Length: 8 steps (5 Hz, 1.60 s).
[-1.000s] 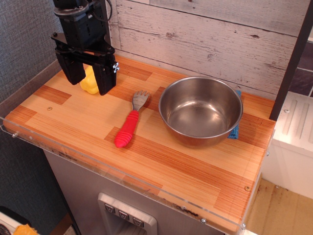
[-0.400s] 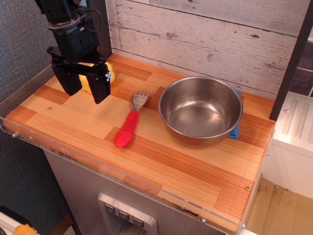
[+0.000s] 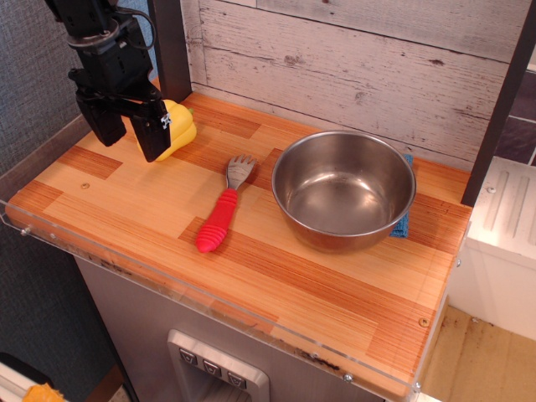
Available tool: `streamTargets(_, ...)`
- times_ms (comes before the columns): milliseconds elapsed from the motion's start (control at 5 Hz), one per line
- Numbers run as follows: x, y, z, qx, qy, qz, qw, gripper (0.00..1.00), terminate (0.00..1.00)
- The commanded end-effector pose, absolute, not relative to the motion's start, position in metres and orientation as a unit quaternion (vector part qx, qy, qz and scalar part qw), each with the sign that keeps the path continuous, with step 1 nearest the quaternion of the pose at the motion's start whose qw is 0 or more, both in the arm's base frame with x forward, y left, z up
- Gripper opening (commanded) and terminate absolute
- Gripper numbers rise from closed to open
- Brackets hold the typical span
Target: Pick up the yellow pepper and put it in the pot
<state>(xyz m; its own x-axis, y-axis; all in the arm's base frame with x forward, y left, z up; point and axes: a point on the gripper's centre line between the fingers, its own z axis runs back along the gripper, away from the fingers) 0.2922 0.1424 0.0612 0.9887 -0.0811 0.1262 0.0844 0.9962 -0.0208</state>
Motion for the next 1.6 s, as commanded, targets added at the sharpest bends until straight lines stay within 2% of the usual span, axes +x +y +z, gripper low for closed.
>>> streamTargets(0, 0.317, 0.15, 0.071, 0.028, -0.079, -0.055, 0.995, 1.0, 0.0)
streamTargets(600, 0.348, 0.16, 0.039, 0.039, -0.055, -0.045, 0.997, 1.0, 0.0)
streamTargets(800, 0.353, 0.16, 0.029, 0.035, -0.049, -0.042, 0.997, 0.0, 0.0)
streamTargets(1000, 0.352, 0.158, 0.041, 0.035, -0.054, -0.05, 0.997, 0.0, 0.0)
streamTargets(1200, 0.346, 0.146, 0.075, 0.035, -0.086, -0.065, 0.994, 0.0, 0.0)
streamTargets(1400, 0.347, 0.112, 0.106, -0.014, -0.128, -0.092, 0.987, 0.0, 0.0)
